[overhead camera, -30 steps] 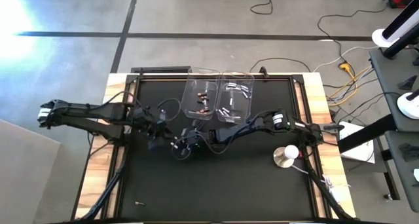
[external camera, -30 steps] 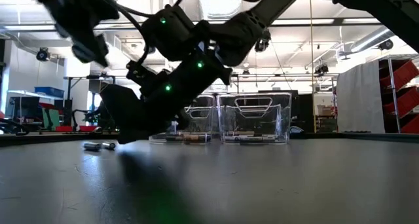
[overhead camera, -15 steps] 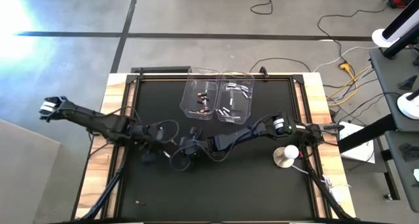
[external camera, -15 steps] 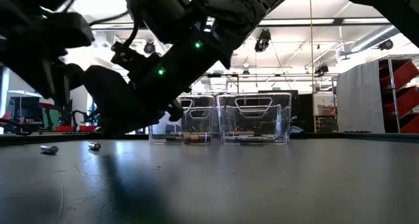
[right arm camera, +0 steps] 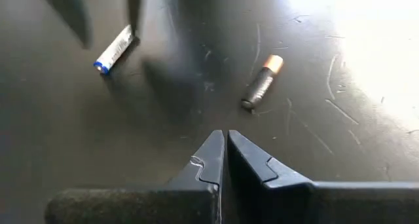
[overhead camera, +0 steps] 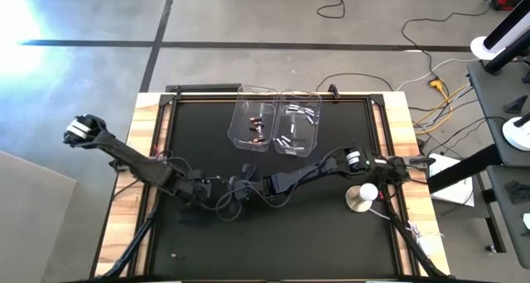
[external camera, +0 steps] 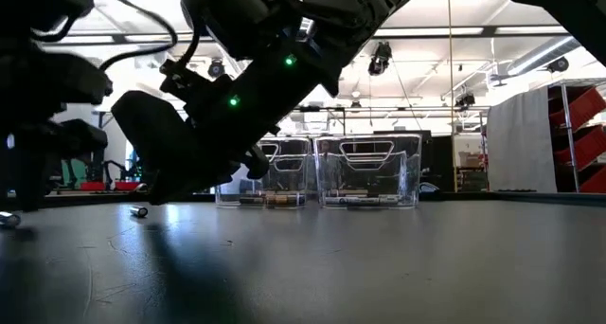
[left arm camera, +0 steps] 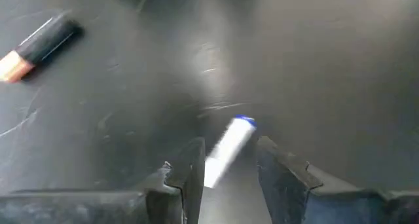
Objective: Sort batteries
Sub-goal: Put the white battery into the right transparent bin
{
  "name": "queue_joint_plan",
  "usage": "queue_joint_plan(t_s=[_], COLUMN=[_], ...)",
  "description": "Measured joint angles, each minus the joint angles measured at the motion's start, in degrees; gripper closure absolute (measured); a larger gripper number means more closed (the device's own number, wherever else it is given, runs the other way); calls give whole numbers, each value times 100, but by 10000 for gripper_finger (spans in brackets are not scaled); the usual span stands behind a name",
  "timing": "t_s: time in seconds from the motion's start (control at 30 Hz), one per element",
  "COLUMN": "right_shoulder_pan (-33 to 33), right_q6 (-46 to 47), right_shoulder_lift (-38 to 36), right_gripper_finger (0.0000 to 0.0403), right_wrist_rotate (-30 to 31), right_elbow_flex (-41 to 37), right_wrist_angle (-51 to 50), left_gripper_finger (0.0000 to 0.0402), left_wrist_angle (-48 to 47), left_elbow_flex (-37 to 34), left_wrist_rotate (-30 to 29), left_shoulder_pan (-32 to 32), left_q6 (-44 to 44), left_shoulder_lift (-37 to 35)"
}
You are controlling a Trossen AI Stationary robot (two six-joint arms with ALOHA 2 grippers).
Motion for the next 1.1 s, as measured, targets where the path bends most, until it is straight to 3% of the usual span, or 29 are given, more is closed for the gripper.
queue_joint_plan(t_s=[0.3, 0.47, 0.6, 0.73, 0.9, 1.1], right_shoulder_pan=[290, 437, 502, 547, 668, 834], right_q6=[263, 281, 205, -60, -438, -631], right_shoulder_lift=[-4, -105, -389, -792, -1477, -2544], right_gripper_finger=[390, 390, 390, 390, 390, 390], right_wrist_rotate=[0, -1, 19, 454, 1312, 2300], right_elbow_flex=[0, 101, 292, 478, 818, 1053], right_wrist_angle=[-150, -472, -1013, -1642, -2561, -3594], left_gripper_finger=[288, 291, 330, 386, 385, 395], left_wrist_angle=[-6, -16, -16, -13, -18, -316], left_elbow_flex=[271, 310, 287, 270, 271, 765], left_wrist_rotate=[-301, -425, -578, -682, -769, -920], left_shoulder_pan=[-244, -349, -352, -355, -355, -353], left_q6=[7, -122, -323, -557, -885, -624], left_shoulder_lift=[1120, 1236, 1193, 1182, 1143, 1006])
